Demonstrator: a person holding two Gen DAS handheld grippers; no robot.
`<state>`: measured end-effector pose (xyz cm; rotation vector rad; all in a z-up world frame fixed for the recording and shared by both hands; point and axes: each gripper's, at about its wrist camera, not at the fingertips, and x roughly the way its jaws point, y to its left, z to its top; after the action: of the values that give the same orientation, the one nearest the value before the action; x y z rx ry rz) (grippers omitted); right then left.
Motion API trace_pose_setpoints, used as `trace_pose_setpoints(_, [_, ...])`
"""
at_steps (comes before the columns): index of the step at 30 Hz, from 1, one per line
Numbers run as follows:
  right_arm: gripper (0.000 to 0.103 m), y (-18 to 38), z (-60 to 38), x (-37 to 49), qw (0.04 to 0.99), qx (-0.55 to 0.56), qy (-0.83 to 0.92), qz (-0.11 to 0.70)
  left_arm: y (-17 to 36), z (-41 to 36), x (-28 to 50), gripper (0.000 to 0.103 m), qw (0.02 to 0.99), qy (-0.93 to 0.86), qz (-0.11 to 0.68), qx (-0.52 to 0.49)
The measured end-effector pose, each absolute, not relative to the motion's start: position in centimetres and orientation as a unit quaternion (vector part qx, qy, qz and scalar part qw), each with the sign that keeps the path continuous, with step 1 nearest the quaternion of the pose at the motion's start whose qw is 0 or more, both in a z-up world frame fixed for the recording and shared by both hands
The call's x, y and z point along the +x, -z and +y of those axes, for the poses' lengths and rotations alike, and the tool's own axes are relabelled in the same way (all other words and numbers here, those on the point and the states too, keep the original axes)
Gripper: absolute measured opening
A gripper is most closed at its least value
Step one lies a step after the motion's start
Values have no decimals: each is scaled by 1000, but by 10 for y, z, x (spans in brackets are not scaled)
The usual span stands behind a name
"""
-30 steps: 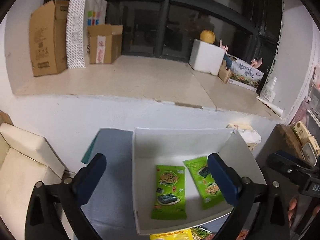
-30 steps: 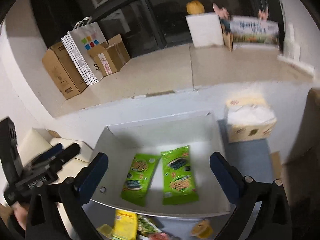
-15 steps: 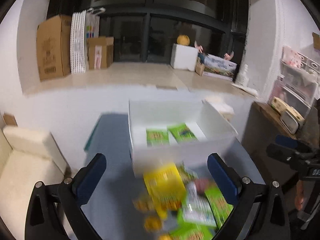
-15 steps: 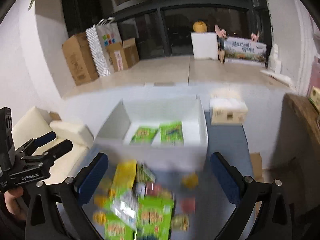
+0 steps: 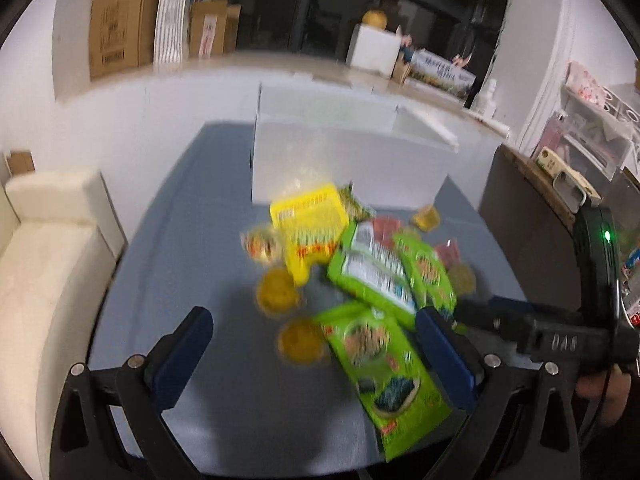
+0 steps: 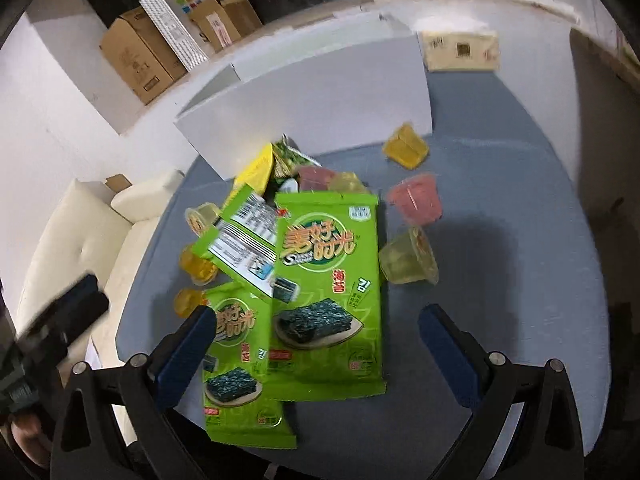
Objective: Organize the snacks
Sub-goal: 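Move both tools back over the snacks on the table, then grasp a green seaweed packet with the right tool while the left tool grasps another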
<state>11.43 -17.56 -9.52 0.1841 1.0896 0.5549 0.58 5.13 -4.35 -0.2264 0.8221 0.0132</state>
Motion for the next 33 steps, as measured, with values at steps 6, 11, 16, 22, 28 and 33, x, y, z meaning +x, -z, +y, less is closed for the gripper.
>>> trace_pose_setpoints(6, [89,115,-166,122,793,81,-267,542,69,35,5,103,890,4,442,-106])
trace_pose_setpoints(11, [72,122,-158,125,785,65,-273,552,76,27,9,103,883,15,458,-104])
trace_pose_setpoints(16, [71,101,-167,114,799,73,-283,526,81,24,13,103,874,25,473,-111])
trace_pose_setpoints(22, [71,60,-199,100,839,93,-259,470,93,4,30,103,852,26,511,-112])
trace_pose_setpoints(28, [71,44,-218,89,853,104,-248,448,107,-29,49,103,837,-13,542,-71])
trace_pose_setpoints(33, [71,47,-219,85,850,107,-251,451,123,-41,64,102,823,-37,564,-49])
